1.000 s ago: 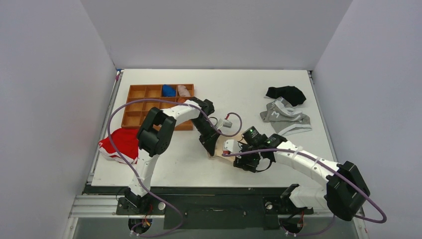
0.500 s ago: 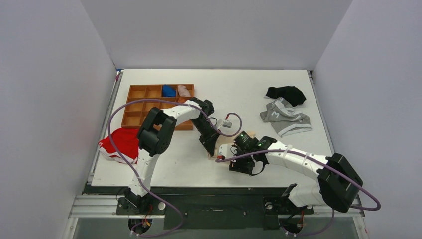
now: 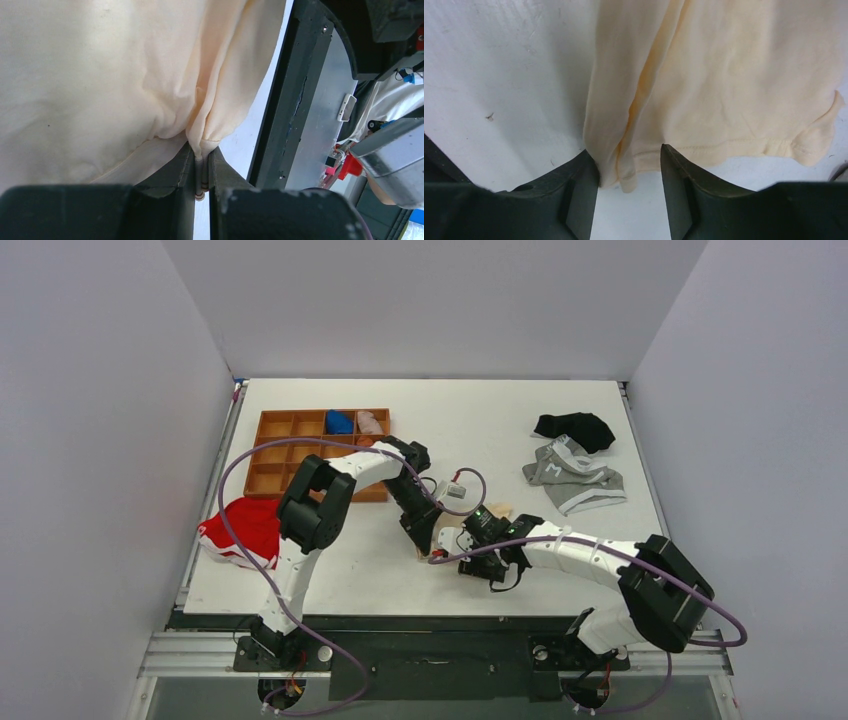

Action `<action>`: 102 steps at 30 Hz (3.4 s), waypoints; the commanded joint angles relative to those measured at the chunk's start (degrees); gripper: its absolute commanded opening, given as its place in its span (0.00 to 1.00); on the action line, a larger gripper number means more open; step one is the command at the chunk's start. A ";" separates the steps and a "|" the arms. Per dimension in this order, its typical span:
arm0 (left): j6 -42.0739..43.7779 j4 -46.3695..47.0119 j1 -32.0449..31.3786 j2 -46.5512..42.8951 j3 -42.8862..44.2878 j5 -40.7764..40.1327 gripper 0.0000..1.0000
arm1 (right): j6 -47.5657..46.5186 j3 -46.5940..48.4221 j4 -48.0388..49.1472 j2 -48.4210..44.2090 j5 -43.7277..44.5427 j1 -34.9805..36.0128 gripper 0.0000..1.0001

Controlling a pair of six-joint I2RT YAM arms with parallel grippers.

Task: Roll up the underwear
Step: Fold the underwear at the center of the board.

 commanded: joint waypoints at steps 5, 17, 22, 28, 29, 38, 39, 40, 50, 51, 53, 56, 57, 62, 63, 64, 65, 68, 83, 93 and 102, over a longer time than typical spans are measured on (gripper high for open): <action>2.12 -2.11 0.61 0.31 1.46 2.09 0.00 | 0.72 0.56 0.80 0.30 2.68 0.31 0.33; 1.37 -1.67 0.57 -5.71 -4.91 1.61 0.00 | -2.58 6.20 -14.15 -3.99 -8.65 0.08 0.00; 3.61 -5.65 0.57 -9.23 -7.78 3.01 0.00 | -5.83 13.82 -25.14 -3.58 -17.04 -0.43 0.00; 4.46 -9.47 1.21 -10.05 -5.61 3.40 0.00 | -10.81 19.48 -32.63 -0.79 -20.25 -4.76 0.00; 4.40 -9.82 1.33 -9.84 -5.15 3.14 0.00 | -11.37 20.03 -33.82 -0.26 -20.65 -5.37 0.00; 4.49 -13.25 2.77 -3.71 4.40 3.19 0.00 | -16.50 23.84 -36.38 6.66 -21.88 -12.91 0.00; 4.40 -13.53 2.94 -2.79 5.55 3.27 0.00 | -17.03 24.43 -36.41 7.73 -21.98 -13.62 0.01; 4.33 -13.63 3.03 -2.35 6.10 3.35 0.00 | -17.25 24.70 -36.43 8.26 -22.23 -13.89 0.02; 1.31 -10.99 4.01 0.70 9.77 2.42 0.00 | -20.61 29.55 -36.76 13.62 -23.01 -19.66 0.03; 1.07 -10.74 4.09 0.80 10.04 2.46 0.00 | -20.98 29.77 -36.83 13.99 -23.07 -20.41 0.04; 0.38 -9.91 4.30 0.98 10.44 2.52 0.00 | -21.50 30.35 -36.73 14.55 -23.41 -21.61 0.04; -0.31 -9.18 4.43 1.27 11.22 2.50 0.01 | -22.19 31.24 -36.71 15.66 -24.12 -23.26 0.04; -0.36 -9.05 4.43 1.36 11.44 2.52 0.01 | -22.29 31.40 -36.71 16.26 -24.54 -23.54 0.04; -0.62 -8.82 4.48 1.85 13.34 2.39 0.01 | -23.18 32.70 -36.70 19.06 -25.10 -25.33 0.04; -0.60 -8.78 4.46 1.91 13.59 2.43 0.01 | -23.27 32.84 -36.70 19.55 -25.31 -25.63 0.04; -0.59 -8.76 4.46 2.02 13.94 2.36 0.02 | -23.51 33.16 -36.75 20.40 -25.45 -26.12 0.04; -0.54 -8.74 4.45 2.08 14.20 2.44 0.02 | -23.61 33.52 -36.76 20.88 -25.62 -26.33 0.04; -0.43 -8.88 4.52 2.74 15.35 2.30 0.04 | -24.07 34.40 -36.75 23.47 -25.68 -27.49 0.04; -3.96 -4.41 4.52 4.67 18.96 0.07 0.28 | -25.79 37.55 -36.75 32.13 -25.03 -29.91 0.04; -6.19 5.36 4.92 1.35 12.08 -0.33 0.84 | -26.52 37.54 -37.37 33.24 -25.98 -31.12 0.04; -9.45 23.89 5.01 -6.93 -1.99 1.08 0.97 | -27.22 38.22 -38.76 34.66 -27.77 -32.03 0.04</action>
